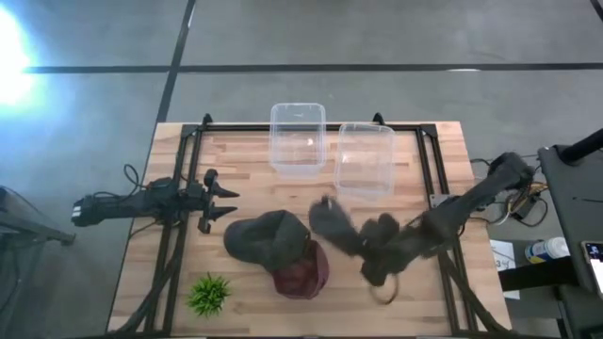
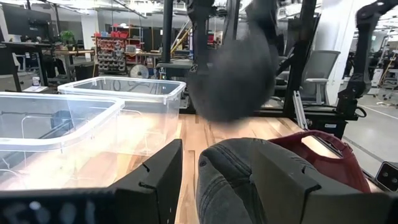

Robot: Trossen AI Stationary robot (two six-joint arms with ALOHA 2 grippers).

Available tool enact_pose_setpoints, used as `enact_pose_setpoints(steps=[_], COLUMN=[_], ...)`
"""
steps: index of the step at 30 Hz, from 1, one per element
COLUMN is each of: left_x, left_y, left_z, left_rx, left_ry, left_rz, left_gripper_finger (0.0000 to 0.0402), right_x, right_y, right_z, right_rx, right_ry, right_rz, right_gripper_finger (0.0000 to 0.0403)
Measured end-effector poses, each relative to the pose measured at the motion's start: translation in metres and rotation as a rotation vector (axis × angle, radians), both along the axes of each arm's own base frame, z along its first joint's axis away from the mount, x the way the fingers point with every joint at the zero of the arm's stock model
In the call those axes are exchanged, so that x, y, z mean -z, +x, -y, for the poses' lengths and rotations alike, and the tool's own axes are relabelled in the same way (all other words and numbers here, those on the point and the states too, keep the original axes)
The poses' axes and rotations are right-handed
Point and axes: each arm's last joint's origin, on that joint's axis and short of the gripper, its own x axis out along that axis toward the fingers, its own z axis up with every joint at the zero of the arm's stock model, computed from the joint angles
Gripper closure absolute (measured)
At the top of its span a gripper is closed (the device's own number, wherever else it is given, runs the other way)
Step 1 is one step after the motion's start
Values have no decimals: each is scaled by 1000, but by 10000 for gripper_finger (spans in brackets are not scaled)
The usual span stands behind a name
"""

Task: Pick & Place hat
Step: Put the right black cap into the right transparent bin

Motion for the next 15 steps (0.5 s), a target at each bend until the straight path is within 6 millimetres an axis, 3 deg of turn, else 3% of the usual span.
enact_pose_setpoints(steps=[3,7,10,15], left_x=[0,0,0,0], left_y=[0,0,0,0], left_z=[0,0,0,0], left_rx=[0,0,0,0], left_ry=[0,0,0,0], left_rz=[0,0,0,0], left_gripper_finger=[220,220,220,220], right_x=[-43,-72,-72,-41], right_y=[-21,-40,-36,-20], right_z=[15,42,68,118], right_rx=[185,440,557,708], right_ry=[-140,-428,-494,-408], right_rz=[267,458,436,271], right_gripper_finger=[388,389,389,389])
